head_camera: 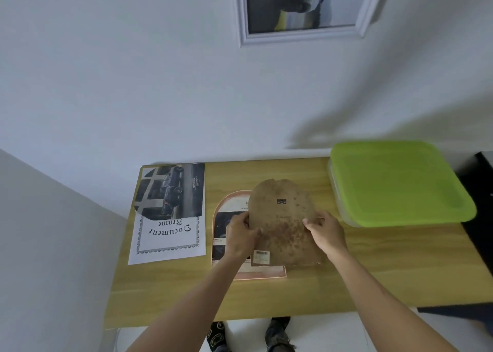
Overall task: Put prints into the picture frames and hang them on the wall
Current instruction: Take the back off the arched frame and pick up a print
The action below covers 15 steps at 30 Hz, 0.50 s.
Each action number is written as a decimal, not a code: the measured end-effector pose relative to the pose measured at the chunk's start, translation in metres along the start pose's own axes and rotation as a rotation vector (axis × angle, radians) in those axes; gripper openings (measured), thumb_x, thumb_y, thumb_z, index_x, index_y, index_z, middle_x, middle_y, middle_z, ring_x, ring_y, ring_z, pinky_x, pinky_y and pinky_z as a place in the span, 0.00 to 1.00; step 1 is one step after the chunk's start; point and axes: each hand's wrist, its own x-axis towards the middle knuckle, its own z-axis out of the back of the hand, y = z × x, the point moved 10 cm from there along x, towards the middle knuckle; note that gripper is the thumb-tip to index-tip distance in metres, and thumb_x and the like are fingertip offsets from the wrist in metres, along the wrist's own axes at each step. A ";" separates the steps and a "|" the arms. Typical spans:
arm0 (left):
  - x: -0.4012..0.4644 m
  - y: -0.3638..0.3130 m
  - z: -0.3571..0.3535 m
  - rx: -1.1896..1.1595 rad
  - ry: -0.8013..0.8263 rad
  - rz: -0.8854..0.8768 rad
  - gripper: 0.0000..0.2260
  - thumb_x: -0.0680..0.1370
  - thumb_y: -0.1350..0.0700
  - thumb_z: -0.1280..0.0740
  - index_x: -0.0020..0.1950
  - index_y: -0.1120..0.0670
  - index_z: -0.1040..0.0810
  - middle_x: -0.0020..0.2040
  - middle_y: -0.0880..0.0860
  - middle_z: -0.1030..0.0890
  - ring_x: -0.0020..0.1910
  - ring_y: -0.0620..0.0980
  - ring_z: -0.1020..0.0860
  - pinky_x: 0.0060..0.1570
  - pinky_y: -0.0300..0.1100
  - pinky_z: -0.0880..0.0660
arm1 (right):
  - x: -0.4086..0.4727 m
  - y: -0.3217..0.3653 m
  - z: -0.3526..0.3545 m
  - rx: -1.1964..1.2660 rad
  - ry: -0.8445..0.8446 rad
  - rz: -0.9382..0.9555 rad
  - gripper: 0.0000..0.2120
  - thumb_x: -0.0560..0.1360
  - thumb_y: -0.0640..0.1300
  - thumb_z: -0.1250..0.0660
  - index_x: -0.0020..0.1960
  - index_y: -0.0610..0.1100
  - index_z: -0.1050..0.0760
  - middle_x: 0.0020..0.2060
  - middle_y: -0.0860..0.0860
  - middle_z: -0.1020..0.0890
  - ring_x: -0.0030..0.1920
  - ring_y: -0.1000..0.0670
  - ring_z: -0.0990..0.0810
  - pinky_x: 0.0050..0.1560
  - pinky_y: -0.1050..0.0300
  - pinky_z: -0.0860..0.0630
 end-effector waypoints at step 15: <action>-0.001 -0.032 -0.121 0.537 0.066 -0.085 0.18 0.72 0.62 0.33 0.61 0.64 0.25 0.63 0.58 0.27 0.61 0.59 0.30 0.56 0.49 0.26 | 0.022 -0.044 0.030 -0.490 0.036 0.141 0.29 0.80 0.51 0.38 0.78 0.44 0.41 0.74 0.44 0.37 0.74 0.42 0.40 0.73 0.48 0.37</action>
